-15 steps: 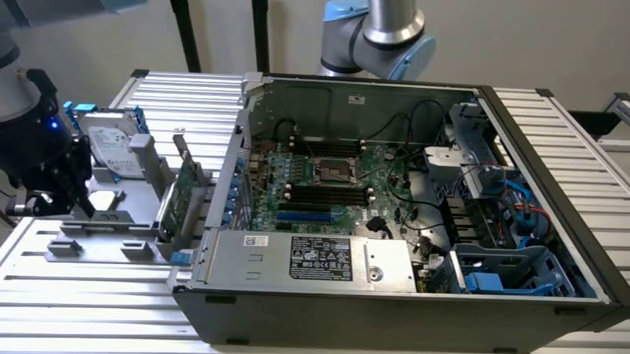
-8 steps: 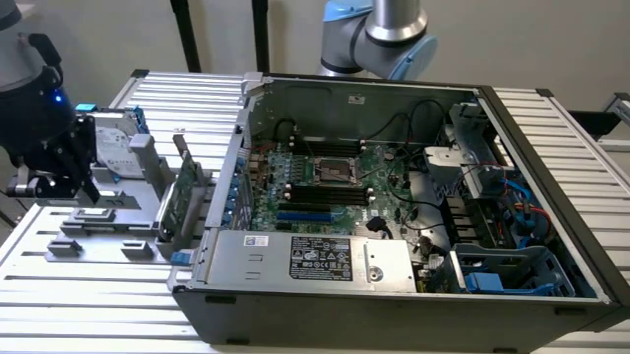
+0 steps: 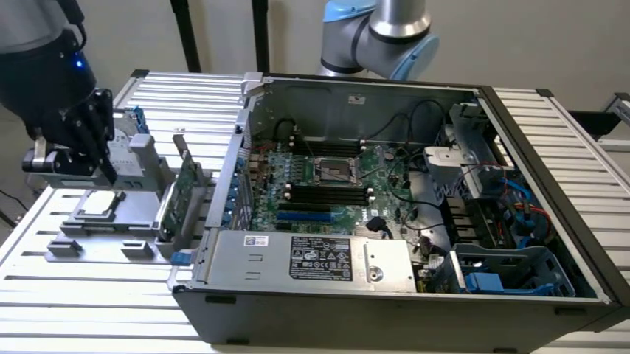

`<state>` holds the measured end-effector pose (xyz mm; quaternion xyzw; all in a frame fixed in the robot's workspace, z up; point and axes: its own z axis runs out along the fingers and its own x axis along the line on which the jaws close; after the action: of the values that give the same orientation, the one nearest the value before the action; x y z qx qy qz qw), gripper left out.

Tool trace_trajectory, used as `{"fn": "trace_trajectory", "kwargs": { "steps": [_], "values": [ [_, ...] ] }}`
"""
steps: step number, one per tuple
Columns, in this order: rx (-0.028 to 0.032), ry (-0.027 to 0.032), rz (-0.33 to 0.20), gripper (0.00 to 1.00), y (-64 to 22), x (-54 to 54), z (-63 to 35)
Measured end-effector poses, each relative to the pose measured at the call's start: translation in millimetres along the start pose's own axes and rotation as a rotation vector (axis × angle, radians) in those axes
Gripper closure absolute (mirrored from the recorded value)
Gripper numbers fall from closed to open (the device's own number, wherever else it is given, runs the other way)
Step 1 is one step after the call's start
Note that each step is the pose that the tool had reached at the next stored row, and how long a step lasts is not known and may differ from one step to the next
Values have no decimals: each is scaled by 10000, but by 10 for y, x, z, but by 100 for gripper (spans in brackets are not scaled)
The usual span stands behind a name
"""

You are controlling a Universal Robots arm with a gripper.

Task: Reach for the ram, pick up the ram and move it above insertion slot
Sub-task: 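Pick up the ram and move it above insertion slot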

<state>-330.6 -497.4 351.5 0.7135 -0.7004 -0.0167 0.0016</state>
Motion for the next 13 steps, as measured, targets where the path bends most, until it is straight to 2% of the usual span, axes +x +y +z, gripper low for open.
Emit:
{"fn": "trace_trajectory", "kwargs": {
  "steps": [5,9,11,13],
  "values": [
    [-20,-23,-21,87,-185,-1,-234],
    [-33,-30,-42,87,-293,-5,-413],
    [-35,-34,-44,87,-330,-15,-466],
    [-36,-35,-45,87,-369,-33,-478]
  ]
}}
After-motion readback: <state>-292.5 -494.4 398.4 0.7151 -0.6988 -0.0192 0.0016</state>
